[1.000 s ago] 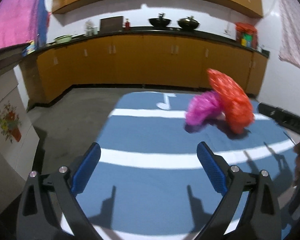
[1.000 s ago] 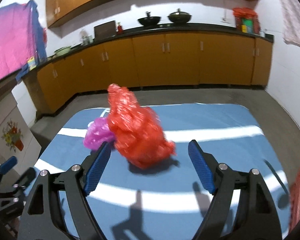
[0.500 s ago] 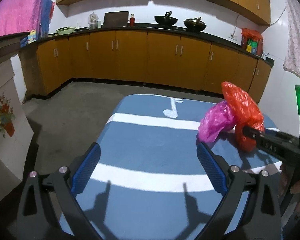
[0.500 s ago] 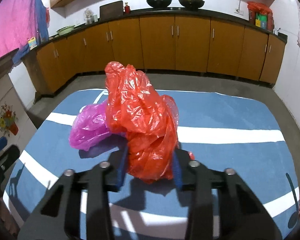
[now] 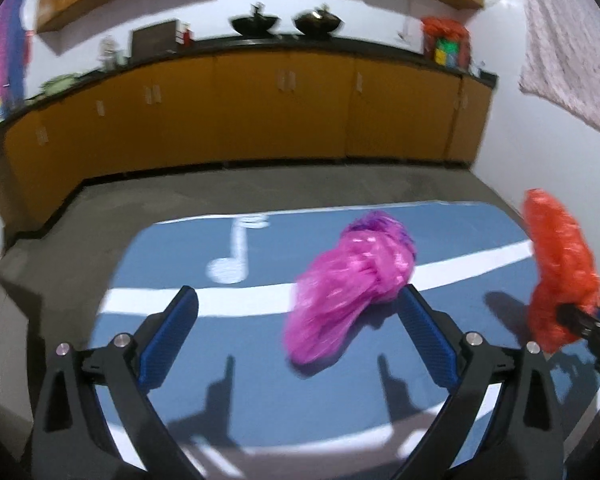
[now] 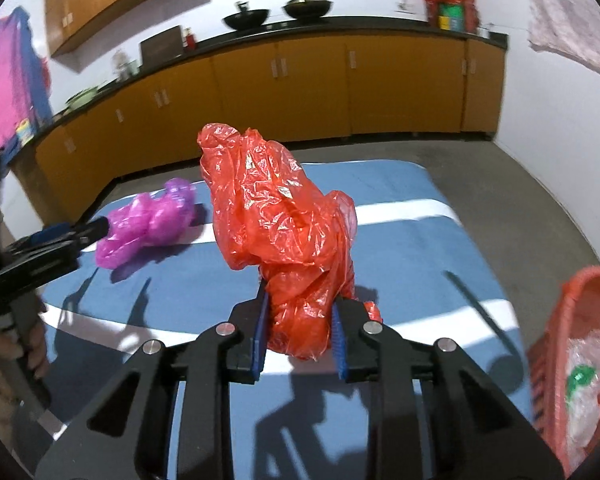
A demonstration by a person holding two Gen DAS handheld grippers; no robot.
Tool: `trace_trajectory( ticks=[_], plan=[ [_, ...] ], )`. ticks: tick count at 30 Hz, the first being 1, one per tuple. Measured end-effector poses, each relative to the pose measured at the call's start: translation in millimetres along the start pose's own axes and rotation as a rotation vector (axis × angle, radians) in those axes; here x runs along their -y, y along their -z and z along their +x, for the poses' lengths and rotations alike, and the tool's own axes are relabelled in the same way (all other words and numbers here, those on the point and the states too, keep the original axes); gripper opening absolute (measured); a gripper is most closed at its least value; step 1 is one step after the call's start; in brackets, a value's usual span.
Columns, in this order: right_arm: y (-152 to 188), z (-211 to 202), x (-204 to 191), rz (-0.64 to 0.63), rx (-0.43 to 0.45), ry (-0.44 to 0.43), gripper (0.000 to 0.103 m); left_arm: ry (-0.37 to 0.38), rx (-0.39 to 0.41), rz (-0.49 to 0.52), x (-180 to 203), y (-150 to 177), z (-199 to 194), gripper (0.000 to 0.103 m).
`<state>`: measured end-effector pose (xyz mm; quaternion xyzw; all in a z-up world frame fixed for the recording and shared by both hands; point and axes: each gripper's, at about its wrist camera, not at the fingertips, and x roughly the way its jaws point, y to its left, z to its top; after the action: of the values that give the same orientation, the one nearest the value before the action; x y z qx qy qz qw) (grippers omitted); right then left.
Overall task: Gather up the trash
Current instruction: 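Grasp the pink bag with the left gripper while the right gripper holds the red bag, then carry both bags over the red basket and open both grippers to drop them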
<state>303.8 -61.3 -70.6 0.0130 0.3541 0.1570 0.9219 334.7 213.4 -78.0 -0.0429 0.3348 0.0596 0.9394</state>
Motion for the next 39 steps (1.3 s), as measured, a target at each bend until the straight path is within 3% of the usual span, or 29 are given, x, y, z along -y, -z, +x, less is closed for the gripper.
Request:
trace_trajectory(
  ticks=[4, 5, 9, 13, 27, 39],
  plan=[
    [3, -9, 17, 0.029, 0.001, 0.008, 0.026, 0.053, -0.081, 0.024, 14, -12, 34, 0.096],
    [4, -11, 19, 0.030, 0.002, 0.010, 0.026, 0.074, -0.094, 0.024, 16, -14, 40, 0.092],
    [5, -16, 25, 0.038, 0.004, 0.011, 0.026, 0.107, -0.160, 0.075, 23, -16, 59, 0.047],
    [8, -25, 28, 0.057, 0.014, 0.010, 0.026, 0.119, -0.160, 0.124, 33, -10, 52, 0.020],
    [9, -101, 38, 0.118, 0.095, 0.062, 0.026, 0.180, -0.033, 0.216, 90, 2, -55, 0.017],
    [41, -182, 97, 0.220, 0.141, 0.170, 0.026, 0.258, 0.034, 0.280, 185, 15, -129, 0.017]
  ],
)
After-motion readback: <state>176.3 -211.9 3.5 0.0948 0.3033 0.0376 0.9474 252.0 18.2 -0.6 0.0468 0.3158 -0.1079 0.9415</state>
